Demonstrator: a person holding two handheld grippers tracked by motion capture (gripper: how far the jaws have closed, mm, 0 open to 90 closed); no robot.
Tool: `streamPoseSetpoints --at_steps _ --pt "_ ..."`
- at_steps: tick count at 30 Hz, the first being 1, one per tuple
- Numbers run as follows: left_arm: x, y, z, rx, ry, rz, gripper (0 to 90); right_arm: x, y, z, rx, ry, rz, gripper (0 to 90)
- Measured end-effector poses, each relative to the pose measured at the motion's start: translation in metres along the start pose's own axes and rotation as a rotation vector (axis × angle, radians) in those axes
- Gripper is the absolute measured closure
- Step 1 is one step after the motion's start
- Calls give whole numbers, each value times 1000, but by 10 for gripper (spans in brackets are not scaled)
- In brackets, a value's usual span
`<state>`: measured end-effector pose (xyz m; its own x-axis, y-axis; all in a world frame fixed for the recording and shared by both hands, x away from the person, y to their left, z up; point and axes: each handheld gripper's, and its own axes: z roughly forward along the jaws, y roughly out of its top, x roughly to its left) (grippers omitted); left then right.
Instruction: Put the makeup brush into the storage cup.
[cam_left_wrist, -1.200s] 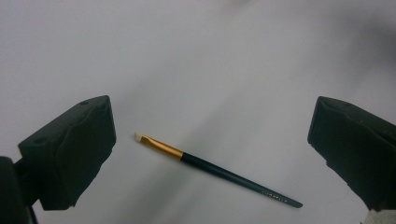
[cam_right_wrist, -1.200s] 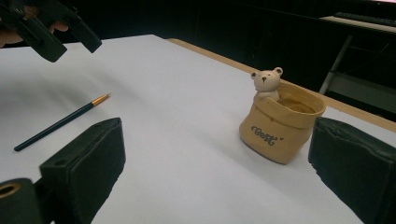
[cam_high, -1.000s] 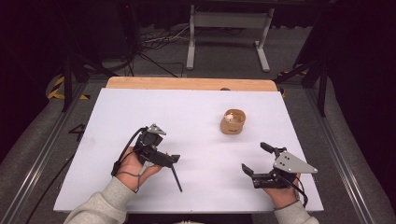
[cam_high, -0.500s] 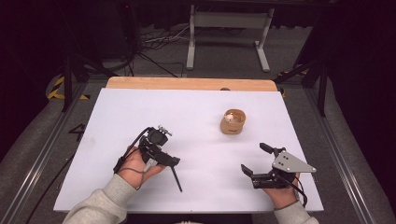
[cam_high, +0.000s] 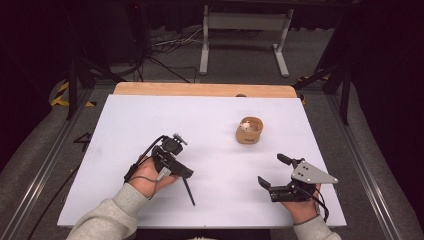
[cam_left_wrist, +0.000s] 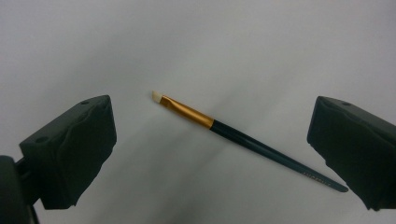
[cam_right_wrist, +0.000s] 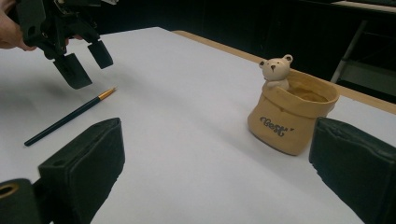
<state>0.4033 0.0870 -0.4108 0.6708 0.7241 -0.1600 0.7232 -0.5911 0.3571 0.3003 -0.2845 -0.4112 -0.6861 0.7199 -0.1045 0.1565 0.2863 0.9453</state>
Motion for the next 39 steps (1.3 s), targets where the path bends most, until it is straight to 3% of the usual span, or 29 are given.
streamPoseSetpoints --at_steps 29,39 --pt "-6 -4 25 83 17 26 106 1 0 0 -3 1 -13 55" --pt "-10 -4 25 87 56 36 157 1 0 1 1 3 -16 57"
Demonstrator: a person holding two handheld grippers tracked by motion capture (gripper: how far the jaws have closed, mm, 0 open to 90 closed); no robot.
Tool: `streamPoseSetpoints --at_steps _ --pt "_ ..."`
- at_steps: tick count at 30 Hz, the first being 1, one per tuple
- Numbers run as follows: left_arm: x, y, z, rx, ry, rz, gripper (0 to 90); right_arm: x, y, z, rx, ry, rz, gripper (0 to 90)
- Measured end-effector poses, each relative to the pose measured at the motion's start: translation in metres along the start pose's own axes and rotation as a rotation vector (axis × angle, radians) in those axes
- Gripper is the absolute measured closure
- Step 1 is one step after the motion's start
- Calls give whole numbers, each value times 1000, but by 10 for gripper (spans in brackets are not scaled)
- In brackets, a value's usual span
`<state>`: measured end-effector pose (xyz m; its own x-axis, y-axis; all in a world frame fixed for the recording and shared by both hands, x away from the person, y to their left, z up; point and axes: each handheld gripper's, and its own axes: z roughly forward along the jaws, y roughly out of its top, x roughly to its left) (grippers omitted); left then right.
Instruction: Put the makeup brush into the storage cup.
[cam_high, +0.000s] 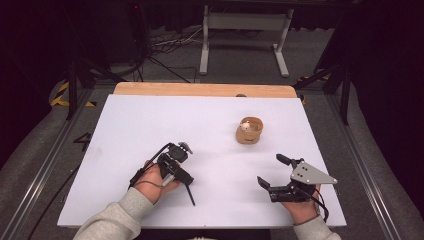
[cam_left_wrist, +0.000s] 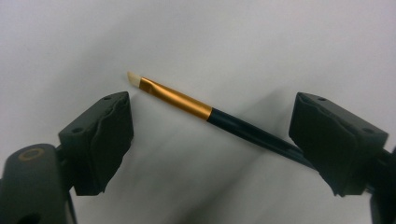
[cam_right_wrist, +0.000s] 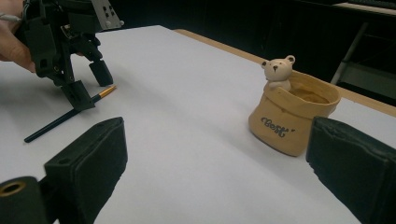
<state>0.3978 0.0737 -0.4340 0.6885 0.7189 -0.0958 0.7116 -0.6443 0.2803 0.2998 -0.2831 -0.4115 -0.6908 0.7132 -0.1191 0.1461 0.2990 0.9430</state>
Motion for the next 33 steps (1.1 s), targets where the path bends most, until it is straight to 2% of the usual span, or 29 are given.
streamPoseSetpoints --at_steps 6,10,14,20,21,26,28,29,33 --pt "-2 0 0 7 30 5 205 0 0 1 2 1 -3 57" --pt "-3 1 -1 11 62 9 274 1 0 1 7 2 -4 59" --pt "-3 0 -3 8 61 13 336 1 0 1 8 2 -5 59" --pt "-6 0 -5 15 63 32 489 1 0 1 9 0 -7 59" --pt "-6 0 -5 17 62 35 489 1 0 1 9 0 -7 59" --pt "-5 1 -7 31 62 50 674 1 -1 2 8 1 -10 60" --pt "-5 1 -7 30 60 49 700 1 -1 2 8 1 -10 60" --pt "-4 1 -7 31 57 50 754 1 -1 2 10 4 -8 66" --pt "-3 1 -8 36 45 59 818 1 -1 3 13 14 -4 96"
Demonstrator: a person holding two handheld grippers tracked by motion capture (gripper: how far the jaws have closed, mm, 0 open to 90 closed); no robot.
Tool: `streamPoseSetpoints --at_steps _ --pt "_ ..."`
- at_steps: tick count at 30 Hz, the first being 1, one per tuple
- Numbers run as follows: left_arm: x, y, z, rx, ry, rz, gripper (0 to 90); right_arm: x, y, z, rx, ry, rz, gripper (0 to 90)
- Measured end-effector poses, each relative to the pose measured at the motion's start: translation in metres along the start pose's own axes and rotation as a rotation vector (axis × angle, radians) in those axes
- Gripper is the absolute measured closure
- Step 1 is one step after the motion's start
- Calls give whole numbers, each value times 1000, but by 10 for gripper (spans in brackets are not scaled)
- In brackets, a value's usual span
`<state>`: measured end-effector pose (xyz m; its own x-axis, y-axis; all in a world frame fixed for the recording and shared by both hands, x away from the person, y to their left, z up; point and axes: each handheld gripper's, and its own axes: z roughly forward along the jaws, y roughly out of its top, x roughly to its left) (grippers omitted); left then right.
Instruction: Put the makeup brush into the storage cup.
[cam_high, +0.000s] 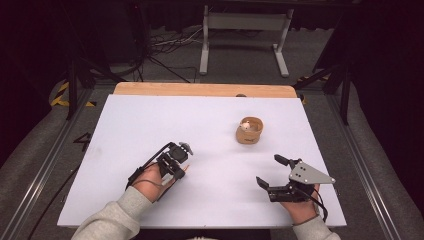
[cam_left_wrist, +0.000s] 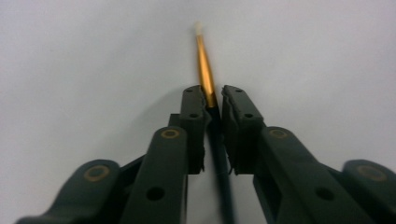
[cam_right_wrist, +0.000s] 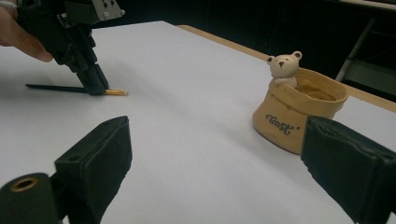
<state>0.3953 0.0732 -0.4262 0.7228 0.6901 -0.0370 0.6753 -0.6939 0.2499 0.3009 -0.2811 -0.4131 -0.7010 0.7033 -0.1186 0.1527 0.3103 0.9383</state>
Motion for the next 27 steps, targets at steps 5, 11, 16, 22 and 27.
streamPoseSetpoints --at_steps 5,11,16,22,27 --pt "0 1 0 6 2 11 825 0 1 -1 6 5 -3 123" --pt "-1 1 -2 4 4 27 828 0 1 -1 7 8 -2 127" --pt "0 0 -9 -44 -8 36 829 0 1 -1 8 10 -2 135" --pt "1 -3 -22 -147 -28 48 829 1 2 0 2 19 1 150" --pt "0 -8 -32 -249 -34 64 829 2 2 0 -2 34 2 161"
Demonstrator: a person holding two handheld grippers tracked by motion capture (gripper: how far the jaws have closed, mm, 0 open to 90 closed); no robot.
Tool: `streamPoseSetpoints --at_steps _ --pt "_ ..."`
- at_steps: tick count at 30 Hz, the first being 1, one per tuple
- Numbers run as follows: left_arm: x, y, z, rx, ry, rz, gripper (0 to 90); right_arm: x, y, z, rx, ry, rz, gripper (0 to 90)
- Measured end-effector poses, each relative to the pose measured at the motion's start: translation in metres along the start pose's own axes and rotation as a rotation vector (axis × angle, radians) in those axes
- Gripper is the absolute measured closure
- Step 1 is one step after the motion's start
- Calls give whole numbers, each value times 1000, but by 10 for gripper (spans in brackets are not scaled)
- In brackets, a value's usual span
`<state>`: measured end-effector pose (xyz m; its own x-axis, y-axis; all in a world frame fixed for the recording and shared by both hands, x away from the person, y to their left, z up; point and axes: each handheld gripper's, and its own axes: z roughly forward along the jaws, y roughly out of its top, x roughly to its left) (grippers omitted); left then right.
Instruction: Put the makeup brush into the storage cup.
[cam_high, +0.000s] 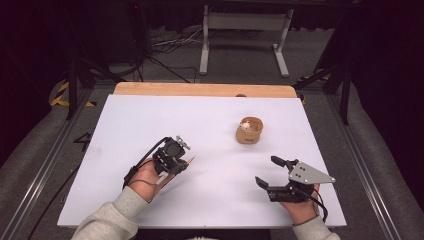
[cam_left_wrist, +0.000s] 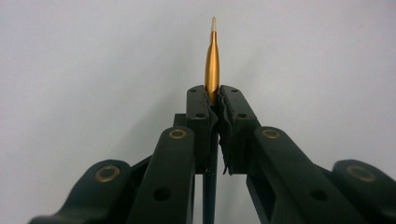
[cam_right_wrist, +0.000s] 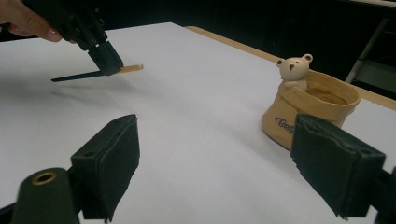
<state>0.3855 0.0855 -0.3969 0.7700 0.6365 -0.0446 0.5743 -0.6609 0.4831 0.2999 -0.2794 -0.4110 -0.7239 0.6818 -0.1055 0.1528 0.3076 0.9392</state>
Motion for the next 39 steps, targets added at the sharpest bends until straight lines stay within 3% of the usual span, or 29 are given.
streamPoseSetpoints --at_steps 1,8,26,30,39 --pt "0 0 0 0 0 0 830 0 0 0 0 0 0 161" --pt "1 -6 -16 -158 -43 10 830 1 1 0 -8 16 -1 169" --pt "-3 -21 -30 -450 -140 -11 831 6 4 1 -17 31 -7 160" --pt "-3 -24 -32 -528 -156 11 831 7 4 1 -20 35 -11 156" --pt "-4 -27 -29 -619 -212 55 831 8 5 2 -32 55 -6 153"
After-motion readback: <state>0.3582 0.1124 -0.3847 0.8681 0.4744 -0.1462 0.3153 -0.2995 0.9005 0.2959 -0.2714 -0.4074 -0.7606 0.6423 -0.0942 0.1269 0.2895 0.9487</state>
